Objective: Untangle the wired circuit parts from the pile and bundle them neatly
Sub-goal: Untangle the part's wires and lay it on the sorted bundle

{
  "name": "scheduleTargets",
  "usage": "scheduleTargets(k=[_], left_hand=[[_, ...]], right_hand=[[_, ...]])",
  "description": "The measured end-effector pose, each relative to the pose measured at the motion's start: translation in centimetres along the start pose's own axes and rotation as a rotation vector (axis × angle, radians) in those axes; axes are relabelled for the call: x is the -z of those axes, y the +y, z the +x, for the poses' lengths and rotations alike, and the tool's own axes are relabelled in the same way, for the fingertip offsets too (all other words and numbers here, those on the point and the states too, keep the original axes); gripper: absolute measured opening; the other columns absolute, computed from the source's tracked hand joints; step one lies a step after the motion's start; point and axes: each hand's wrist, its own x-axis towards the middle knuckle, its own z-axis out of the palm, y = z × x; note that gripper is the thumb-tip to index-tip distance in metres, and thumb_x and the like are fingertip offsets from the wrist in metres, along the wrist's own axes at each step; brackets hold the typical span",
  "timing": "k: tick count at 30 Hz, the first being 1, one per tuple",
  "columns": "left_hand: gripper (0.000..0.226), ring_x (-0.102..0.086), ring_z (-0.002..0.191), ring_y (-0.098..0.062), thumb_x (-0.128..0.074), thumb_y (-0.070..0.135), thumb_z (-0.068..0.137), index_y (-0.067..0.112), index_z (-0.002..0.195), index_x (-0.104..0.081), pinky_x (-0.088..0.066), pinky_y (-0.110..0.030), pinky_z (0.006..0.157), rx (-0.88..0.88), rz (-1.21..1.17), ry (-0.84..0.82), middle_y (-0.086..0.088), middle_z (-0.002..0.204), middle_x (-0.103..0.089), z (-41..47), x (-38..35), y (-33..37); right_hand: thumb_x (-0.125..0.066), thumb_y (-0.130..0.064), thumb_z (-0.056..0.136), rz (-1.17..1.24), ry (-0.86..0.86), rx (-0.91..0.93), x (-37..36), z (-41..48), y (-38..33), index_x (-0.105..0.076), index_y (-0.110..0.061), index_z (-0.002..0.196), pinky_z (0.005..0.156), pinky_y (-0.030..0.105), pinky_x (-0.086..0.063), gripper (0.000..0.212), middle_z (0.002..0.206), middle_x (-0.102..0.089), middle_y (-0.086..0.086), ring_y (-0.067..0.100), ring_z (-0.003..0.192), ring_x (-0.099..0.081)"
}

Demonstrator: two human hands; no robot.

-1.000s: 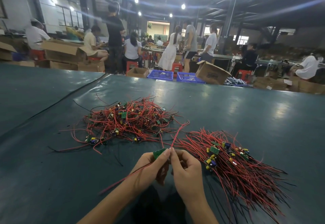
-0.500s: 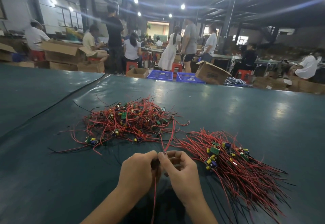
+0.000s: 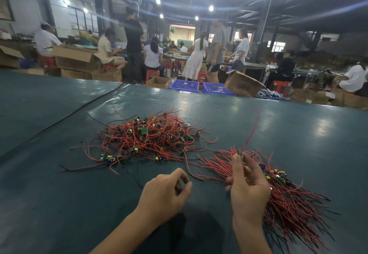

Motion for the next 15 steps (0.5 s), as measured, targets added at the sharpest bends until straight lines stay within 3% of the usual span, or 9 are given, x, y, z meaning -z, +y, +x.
scheduleTargets(k=[2, 4, 6, 8, 11, 15], left_hand=[[0.017, -0.053, 0.065, -0.002, -0.052, 0.050, 0.091, 0.033, 0.091, -0.054, -0.048, -0.023, 0.064, 0.002, 0.012, -0.001, 0.018, 0.063, -0.053, 0.0, -0.1, -0.2], [0.018, -0.052, 0.066, -0.002, -0.052, 0.050, 0.091, 0.033, 0.091, -0.055, -0.048, -0.023, 0.065, -0.004, 0.030, 0.003, 0.019, 0.063, -0.051, 0.1, -0.2, -0.3], [0.018, -0.051, 0.066, -0.002, -0.052, 0.050, 0.091, 0.033, 0.091, -0.056, -0.048, -0.024, 0.064, -0.011, 0.052, 0.018, 0.020, 0.062, -0.050, 0.1, -0.2, -0.4], [0.017, -0.052, 0.066, -0.003, -0.054, 0.048, 0.091, 0.031, 0.089, -0.057, -0.048, -0.025, 0.062, -0.011, 0.083, 0.053, 0.019, 0.063, -0.051, 0.2, 0.0, -0.9], [0.009, -0.060, 0.078, -0.008, -0.066, 0.033, 0.086, 0.025, 0.083, -0.063, -0.052, -0.027, 0.065, -0.060, 0.171, 0.176, 0.016, 0.080, -0.062, 0.9, 0.7, -2.2], [0.017, -0.056, 0.115, -0.029, -0.076, 0.018, 0.077, 0.015, 0.092, -0.070, -0.044, -0.043, 0.094, 0.047, 0.340, 0.345, -0.009, 0.121, -0.062, 2.0, 2.8, -5.6]], right_hand=[[-0.067, -0.036, 0.086, -0.256, 0.074, 0.261, 0.9, 0.7, -0.4, -0.071, -0.023, 0.108, 0.063, 0.029, -0.054, 0.026, 0.092, -0.069, 0.000, 0.017, 0.073, -0.064], [-0.071, -0.032, 0.086, -0.618, 0.107, 0.471, 2.0, 1.4, -0.5, -0.073, -0.017, 0.112, 0.068, 0.031, -0.049, 0.031, 0.094, -0.065, 0.001, 0.023, 0.079, -0.063], [-0.073, -0.028, 0.085, -0.982, 0.106, 0.458, 3.0, 1.9, -0.3, -0.072, -0.019, 0.116, 0.078, 0.035, -0.042, 0.032, 0.100, -0.067, 0.006, 0.031, 0.092, -0.060], [-0.068, -0.034, 0.089, -1.264, 0.054, 0.267, 3.3, 1.9, 0.0, -0.066, -0.026, 0.126, 0.093, 0.043, -0.039, 0.038, 0.118, -0.065, 0.006, 0.033, 0.111, -0.053], [-0.066, -0.035, 0.090, -1.246, -0.034, 0.219, 2.7, 1.0, 0.4, -0.063, -0.026, 0.129, 0.100, 0.043, -0.036, 0.040, 0.126, -0.063, 0.002, 0.028, 0.119, -0.049], [-0.067, -0.025, 0.090, -0.977, -0.258, 0.364, 0.8, -0.8, 1.9, -0.069, -0.021, 0.119, 0.091, 0.028, -0.039, 0.029, 0.111, -0.065, -0.006, 0.015, 0.106, -0.049]])
